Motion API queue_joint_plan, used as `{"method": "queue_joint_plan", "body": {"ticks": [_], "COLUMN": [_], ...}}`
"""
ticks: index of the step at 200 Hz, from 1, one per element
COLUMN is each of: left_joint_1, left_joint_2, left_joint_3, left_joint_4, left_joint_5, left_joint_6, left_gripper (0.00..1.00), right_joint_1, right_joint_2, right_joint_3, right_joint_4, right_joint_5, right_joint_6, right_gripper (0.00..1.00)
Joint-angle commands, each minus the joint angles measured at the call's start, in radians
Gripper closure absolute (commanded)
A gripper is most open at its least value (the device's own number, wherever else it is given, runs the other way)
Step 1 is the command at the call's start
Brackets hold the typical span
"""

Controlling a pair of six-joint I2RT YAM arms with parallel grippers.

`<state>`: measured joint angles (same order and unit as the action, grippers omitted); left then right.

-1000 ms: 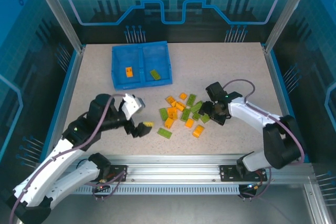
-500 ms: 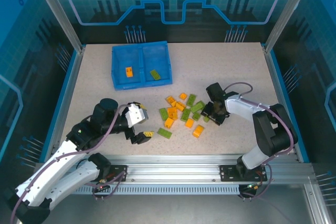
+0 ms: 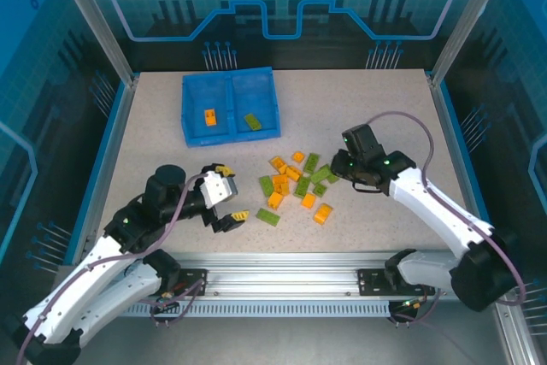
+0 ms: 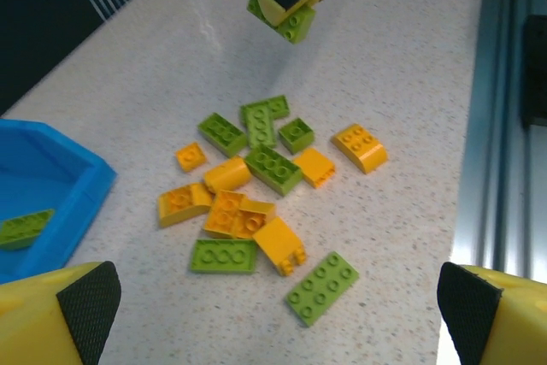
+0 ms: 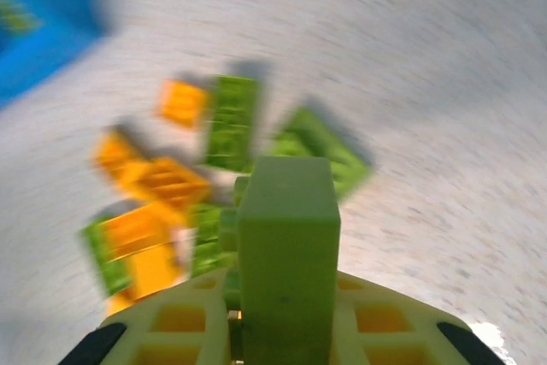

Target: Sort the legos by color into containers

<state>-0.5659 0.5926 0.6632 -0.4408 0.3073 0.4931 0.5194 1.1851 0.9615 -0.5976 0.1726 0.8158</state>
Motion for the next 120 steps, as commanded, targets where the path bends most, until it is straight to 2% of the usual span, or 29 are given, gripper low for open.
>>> {"method": "queue_joint_plan", "body": {"ticks": [1,19,42,81,98,120], "left_joint_1": [-0.002,-0.003,-0.002,-0.001,0.0,0.003], "left_joint_2": [-0.074,-0.123,-0.153,-0.16,-0.145,-0.139], "left_joint_3": [-0.031,-0.05,-0.062,-0.068,-0.056,-0.057], "left_joint_4": [0.08,0.091,0.079,0.091,0.081,0.08], "left_joint_5": [-0.072,-0.116,-0.186,-0.362,-0.419,-0.458], "left_joint_6": [-0.02,-0.022,-0.025,-0.091,-0.117,-0.116], "left_gripper": [0.01,0.01,0.01,0.01,0.01,0.01], "right_joint_1": [0.129,0.215,0.266,0.267,0.252,0.221], "right_joint_2": [-0.029,0.023,0.211,0.575,0.773,1.01], "right_joint_3": [0.091,0.185,0.398,0.728,0.938,1.197], "right_joint_4": [0.083,0.158,0.129,0.088,0.02,-0.08], "right_joint_5": [0.033,0.022,0.032,0.134,0.223,0.265], "right_joint_6": [-0.219,-0.362,-0.473,-0.56,-0.576,-0.568], "right_gripper": [0.79,0.79,0.79,0.8,0.81,0.81]}}
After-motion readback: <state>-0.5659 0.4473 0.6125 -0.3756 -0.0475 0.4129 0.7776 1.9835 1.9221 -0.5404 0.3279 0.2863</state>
